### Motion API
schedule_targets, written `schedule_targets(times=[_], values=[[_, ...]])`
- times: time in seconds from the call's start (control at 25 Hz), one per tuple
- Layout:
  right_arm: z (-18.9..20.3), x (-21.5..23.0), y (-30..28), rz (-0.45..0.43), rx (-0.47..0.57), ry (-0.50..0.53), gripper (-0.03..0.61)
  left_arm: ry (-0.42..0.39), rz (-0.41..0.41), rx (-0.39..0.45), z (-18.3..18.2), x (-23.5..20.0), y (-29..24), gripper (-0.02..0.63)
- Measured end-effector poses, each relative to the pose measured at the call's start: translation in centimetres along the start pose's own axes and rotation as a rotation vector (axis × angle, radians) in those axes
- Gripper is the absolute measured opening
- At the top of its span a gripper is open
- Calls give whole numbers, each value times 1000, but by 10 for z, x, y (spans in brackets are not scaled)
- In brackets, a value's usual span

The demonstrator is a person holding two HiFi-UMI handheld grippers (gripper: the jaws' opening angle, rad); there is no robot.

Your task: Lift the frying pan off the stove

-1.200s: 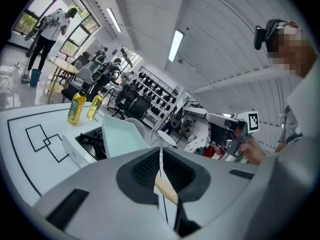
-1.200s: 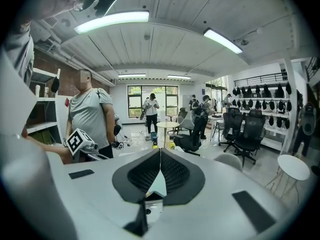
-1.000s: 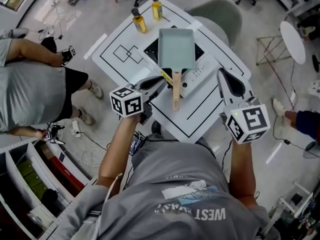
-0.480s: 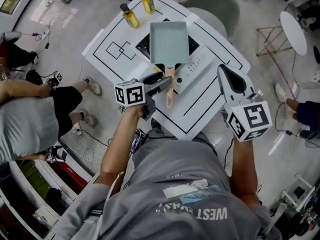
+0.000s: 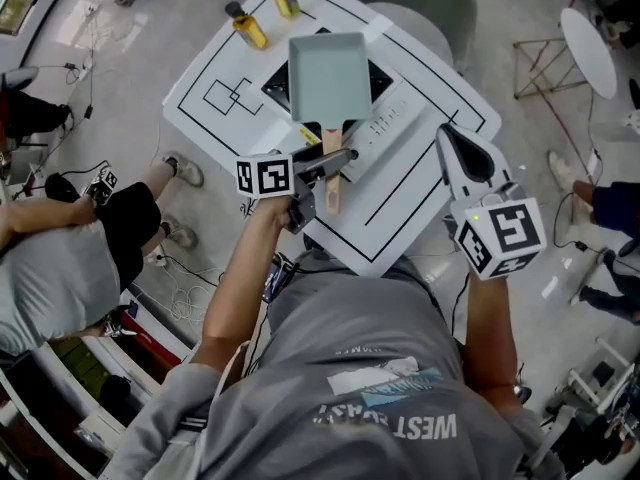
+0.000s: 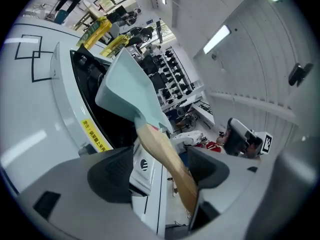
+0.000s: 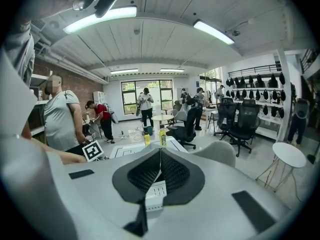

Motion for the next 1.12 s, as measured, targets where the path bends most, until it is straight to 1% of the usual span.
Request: schedule_targets(times=[0.28, 0.36, 0.44, 0.56, 0.72, 0.84, 0.96, 1.12], values=[[7, 3, 0, 7, -11, -14, 12, 17, 18, -22, 2, 1, -6, 317], [8, 3, -2, 7, -13, -15, 12, 16, 34, -34, 2, 2, -9, 298], [9, 2, -3, 6, -14, -17, 12, 12, 41, -46, 2, 5, -12, 250], [9, 0, -2, 5, -15, -16, 12, 18, 33, -51, 3, 7, -14, 241], [11, 1, -1, 13, -17, -15, 11, 28, 19, -42, 3, 7, -12, 224], [12, 2, -1, 16, -19, -16, 11, 47, 26, -19, 3, 7, -7, 207], [14, 1, -1, 16, -18, -16, 11, 64, 41, 8, 0, 11, -3, 204], [12, -1, -2, 14, -17, -15, 11, 63, 44, 12, -4, 15, 0, 204]])
Point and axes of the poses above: the fingertips, and each gripper's own axes: y backward along the fingers, x to its right, z out of its underside, the point moved 5 cm from there along y, backward along the fingers, and after that the axes turned 7 degrees about z, right-handed, at the moved point
